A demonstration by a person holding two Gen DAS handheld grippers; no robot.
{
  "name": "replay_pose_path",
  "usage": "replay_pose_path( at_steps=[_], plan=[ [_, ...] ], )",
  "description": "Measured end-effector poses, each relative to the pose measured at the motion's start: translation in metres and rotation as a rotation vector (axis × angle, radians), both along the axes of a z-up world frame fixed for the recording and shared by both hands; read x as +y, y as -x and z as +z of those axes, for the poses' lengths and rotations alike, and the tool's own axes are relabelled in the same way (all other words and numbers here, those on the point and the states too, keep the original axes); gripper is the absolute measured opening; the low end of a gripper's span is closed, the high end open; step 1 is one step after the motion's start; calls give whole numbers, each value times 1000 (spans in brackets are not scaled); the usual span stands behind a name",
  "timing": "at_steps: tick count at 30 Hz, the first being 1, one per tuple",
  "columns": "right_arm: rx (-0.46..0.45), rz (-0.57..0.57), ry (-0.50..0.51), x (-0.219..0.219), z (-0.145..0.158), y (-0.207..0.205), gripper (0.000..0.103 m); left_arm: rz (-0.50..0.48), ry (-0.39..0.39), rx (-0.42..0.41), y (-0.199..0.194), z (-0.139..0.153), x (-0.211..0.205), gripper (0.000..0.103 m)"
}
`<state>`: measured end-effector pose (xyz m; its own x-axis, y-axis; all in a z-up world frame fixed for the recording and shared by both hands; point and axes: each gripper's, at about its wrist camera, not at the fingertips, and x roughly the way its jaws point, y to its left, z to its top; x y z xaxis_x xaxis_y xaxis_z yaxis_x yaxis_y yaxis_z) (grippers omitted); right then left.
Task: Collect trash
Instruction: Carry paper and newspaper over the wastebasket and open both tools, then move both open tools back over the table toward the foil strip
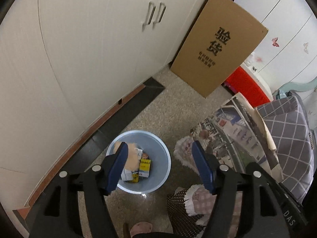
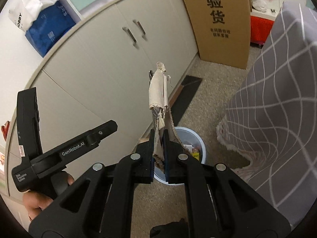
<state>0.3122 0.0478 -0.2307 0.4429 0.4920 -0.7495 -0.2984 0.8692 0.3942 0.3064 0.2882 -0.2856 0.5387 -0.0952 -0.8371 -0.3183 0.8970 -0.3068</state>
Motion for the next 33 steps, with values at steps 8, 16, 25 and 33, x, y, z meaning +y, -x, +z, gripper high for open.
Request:
replay_pose_path(
  at_steps=[8, 16, 25, 33],
  plan=[
    [22, 6, 4, 7, -8, 1, 8, -3, -19, 4, 5, -1, 0, 68],
    [18, 16, -2, 15, -4, 0, 8, 3, -20, -8, 8, 6, 1, 70],
    [-13, 15, -29, 21, -3, -13, 65, 65, -102, -28, 26, 23, 14, 73],
    [-88, -14, -7, 7, 29, -2, 65, 59, -98, -86, 30, 49, 4, 73]
  ],
)
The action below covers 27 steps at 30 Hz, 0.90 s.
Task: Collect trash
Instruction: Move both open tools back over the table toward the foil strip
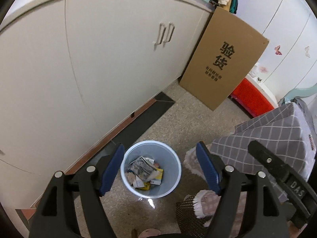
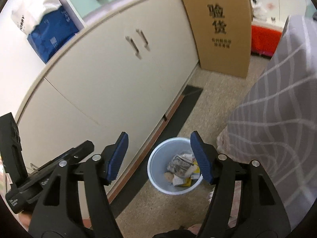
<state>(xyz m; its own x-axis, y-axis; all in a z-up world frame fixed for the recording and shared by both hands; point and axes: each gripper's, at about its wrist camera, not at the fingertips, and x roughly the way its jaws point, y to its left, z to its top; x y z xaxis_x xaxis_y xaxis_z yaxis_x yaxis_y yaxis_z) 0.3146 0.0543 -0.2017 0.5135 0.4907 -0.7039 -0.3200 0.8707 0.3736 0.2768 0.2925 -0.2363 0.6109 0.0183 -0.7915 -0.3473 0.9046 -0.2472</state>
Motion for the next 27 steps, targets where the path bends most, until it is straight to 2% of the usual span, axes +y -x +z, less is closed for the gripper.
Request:
replay_pose_path(
  at_steps=[7, 13, 21, 27],
  plan=[
    [-146, -24, -48, -47, 69, 15, 65, -71, -14, -95, -8, 48, -41, 73],
    [-218, -110, -32, -115, 105, 15, 65, -164, -17, -153, -27, 85, -99, 73],
    [-231, -277, 30, -221, 111, 1, 65, -308, -38, -176, -59, 111, -198, 73],
    [-158, -407, 118, -296, 91, -23, 61, -372, -51, -155, -82, 109, -245, 73]
  ],
)
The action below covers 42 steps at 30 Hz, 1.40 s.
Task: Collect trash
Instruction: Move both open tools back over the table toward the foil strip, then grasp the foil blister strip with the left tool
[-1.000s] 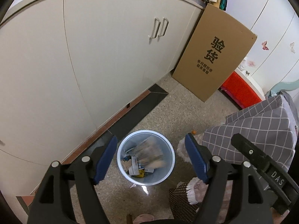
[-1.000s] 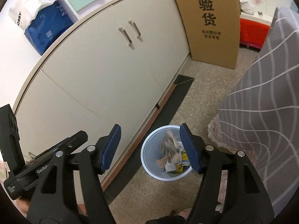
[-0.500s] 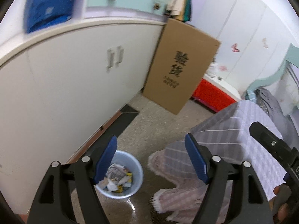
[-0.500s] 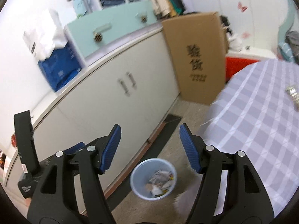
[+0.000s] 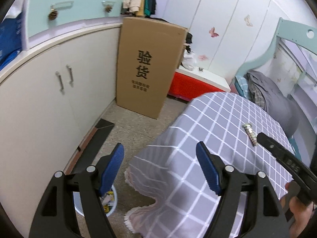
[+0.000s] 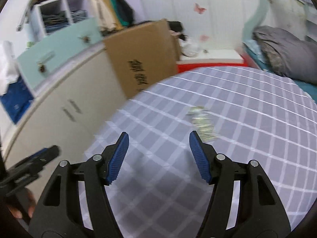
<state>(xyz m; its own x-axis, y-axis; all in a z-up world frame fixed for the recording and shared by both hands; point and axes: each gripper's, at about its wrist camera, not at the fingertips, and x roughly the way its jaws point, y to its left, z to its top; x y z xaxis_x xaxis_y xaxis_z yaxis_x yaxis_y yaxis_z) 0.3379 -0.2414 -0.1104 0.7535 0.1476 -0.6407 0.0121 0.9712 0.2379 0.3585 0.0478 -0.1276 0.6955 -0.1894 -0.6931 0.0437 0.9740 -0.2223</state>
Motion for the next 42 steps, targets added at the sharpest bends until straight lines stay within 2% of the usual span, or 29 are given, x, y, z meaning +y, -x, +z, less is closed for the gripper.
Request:
replay_pose_path(
  at_steps=[5, 10, 13, 20, 23, 25, 28, 30, 33, 35, 36, 38, 39, 42],
  plan=[
    [77, -29, 17, -30, -18, -19, 52, -38, -18, 17, -13, -5, -29, 73],
    [135, 2, 68, -27, -28, -31, 47, -77, -23, 43, -28, -9, -54, 73],
    [144, 25, 85, -25, -30, -36, 27, -102, -5, 59, -37, -9, -69, 73],
    [134, 149, 90, -24, -31, -37, 23, -149, 45, 94, -55, -13, -105, 73],
    [126, 265, 71, -15, -31, -37, 23, -155, 76, 116, -61, -18, -114, 73],
    [117, 327, 97, -4, -30, -35, 23, -153, 92, 134, -65, -22, -122, 73],
    [95, 416, 208, 24, -29, -26, 23, -133, 109, 157, -72, -30, -124, 73],
    [90, 425, 225, 30, -29, -24, 23, -121, 121, 156, -76, -32, -123, 73],
    [98, 438, 193, 29, -30, -26, 23, -104, 120, 162, -80, -32, -126, 70],
    [100, 438, 181, 29, -30, -27, 23, -102, 104, 166, -83, -32, -128, 56],
    [101, 437, 176, 28, -30, -27, 23, -101, 90, 170, -84, -32, -131, 40],
    [99, 435, 175, 29, -30, -26, 22, -93, 96, 175, -85, -34, -131, 30],
    [97, 438, 177, 30, -29, -26, 22, -106, 128, 191, -87, -35, -131, 22],
    [102, 454, 150, 33, -29, -25, 22, -107, 128, 194, -87, -36, -132, 21]
  ],
)
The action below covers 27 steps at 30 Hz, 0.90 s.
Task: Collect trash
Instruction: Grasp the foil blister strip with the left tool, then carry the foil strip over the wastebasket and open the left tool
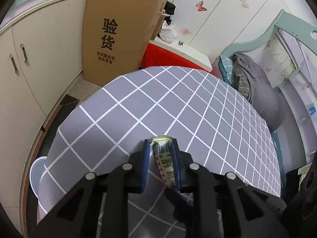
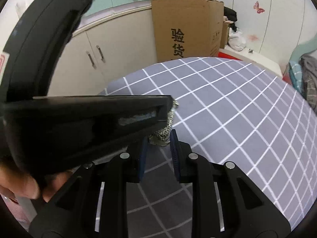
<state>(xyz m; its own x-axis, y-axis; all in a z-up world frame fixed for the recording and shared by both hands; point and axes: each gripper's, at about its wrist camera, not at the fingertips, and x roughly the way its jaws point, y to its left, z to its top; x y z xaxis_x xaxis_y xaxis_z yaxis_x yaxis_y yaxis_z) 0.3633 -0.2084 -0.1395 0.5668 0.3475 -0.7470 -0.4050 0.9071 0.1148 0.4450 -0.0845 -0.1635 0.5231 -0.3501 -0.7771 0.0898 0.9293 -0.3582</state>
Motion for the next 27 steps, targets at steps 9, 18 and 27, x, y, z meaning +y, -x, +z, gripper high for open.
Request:
replay_pose_path(
  at_steps=[9, 18, 27],
  plan=[
    [-4, 4, 11, 5, 0, -1, 21, -22, -21, -8, 3, -2, -1, 14],
    [-31, -2, 27, 5, 2, 2, 19, 6, 25, -21, 10, -4, 13, 2],
    [-42, 46, -7, 39, 13, 17, 19, 53, 61, -47, 31, 7, 64, 1]
  ],
)
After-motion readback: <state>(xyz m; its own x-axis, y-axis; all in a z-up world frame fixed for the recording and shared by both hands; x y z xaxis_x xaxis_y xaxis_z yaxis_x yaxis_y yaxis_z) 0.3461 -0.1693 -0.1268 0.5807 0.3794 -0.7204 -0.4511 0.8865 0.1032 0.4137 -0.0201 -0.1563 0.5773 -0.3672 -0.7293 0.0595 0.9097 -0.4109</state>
